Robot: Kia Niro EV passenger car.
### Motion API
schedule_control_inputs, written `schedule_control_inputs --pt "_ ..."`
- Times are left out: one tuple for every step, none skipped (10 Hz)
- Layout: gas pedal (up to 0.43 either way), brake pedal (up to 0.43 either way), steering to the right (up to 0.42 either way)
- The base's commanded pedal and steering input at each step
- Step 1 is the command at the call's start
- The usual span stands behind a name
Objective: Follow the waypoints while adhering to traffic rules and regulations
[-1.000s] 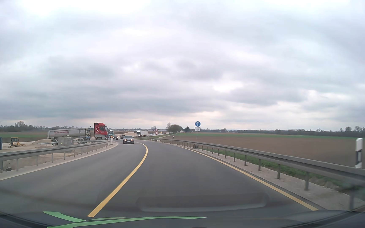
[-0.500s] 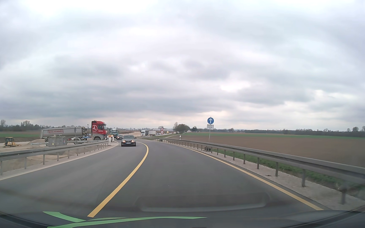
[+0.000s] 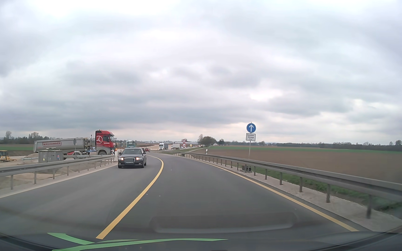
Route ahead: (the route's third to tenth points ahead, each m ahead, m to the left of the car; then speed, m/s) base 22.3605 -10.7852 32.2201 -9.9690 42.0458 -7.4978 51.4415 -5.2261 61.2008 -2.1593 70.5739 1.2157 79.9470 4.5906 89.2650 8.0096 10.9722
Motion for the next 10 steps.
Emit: schedule_control_inputs --pt "0.028 0.0 -0.019" --pt "0.028 0.0 -0.019" --pt "0.028 0.0 -0.019" --pt "0.028 0.0 -0.02" --pt "0.028 0.0 -0.021" --pt "0.028 0.0 -0.022" --pt "0.028 0.0 -0.022" --pt "0.028 0.0 -0.021" --pt "0.028 0.0 -0.021" --pt "0.028 0.0 -0.021"
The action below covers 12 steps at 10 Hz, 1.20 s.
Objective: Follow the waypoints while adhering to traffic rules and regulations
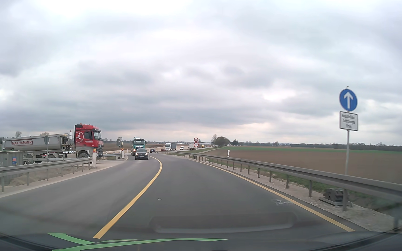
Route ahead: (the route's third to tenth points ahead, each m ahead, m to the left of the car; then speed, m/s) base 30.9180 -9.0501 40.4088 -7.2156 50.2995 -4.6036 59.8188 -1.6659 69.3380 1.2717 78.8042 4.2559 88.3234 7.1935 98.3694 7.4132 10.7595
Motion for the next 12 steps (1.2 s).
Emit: schedule_control_inputs --pt "0.028 0.0 -0.021" --pt "0.028 0.0 -0.021" --pt "0.028 0.0 -0.021" --pt "0.02 0.0 -0.021" --pt "0.02 0.0 -0.021" --pt "0.02 0.0 -0.022" --pt "0.02 0.0 -0.023" --pt "0.02 0.0 -0.023" --pt "0.02 0.0 -0.023" --pt "0.02 0.0 -0.023" --pt "0.02 0.0 -0.023" --pt "0.02 0.0 -0.023"
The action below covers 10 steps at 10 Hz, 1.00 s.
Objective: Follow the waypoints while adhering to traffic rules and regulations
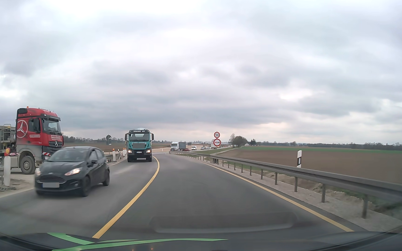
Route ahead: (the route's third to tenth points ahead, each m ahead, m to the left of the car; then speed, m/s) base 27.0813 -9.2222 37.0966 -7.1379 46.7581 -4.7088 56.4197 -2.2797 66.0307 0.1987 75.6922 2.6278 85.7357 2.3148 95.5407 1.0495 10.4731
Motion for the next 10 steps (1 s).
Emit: schedule_control_inputs --pt "0.02 0.0 -0.022" --pt "0.02 0.0 -0.02" --pt "0.02 0.0 -0.018" --pt "0.02 0.0 -0.019" --pt "0.02 0.0 -0.019" --pt "0.02 0.0 -0.019" --pt "0.028 0.0 -0.02" --pt "0.028 0.0 -0.02" --pt "0.028 0.0 -0.021" --pt "0.028 0.0 -0.022"
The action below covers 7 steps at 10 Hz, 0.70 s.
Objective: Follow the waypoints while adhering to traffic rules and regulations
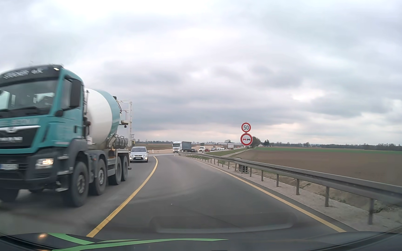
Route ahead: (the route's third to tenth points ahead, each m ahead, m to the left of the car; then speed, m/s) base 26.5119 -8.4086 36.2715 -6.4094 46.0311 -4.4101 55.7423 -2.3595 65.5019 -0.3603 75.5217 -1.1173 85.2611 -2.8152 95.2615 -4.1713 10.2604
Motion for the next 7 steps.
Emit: schedule_control_inputs --pt "0.028 0.0 -0.022" --pt "0.039 0.0 -0.022" --pt "0.039 0.0 -0.023" --pt "0.047 0.0 -0.023" --pt "0.047 0.0 -0.022" --pt "0.059 0.0 -0.022" --pt "0.067 0.0 -0.022"
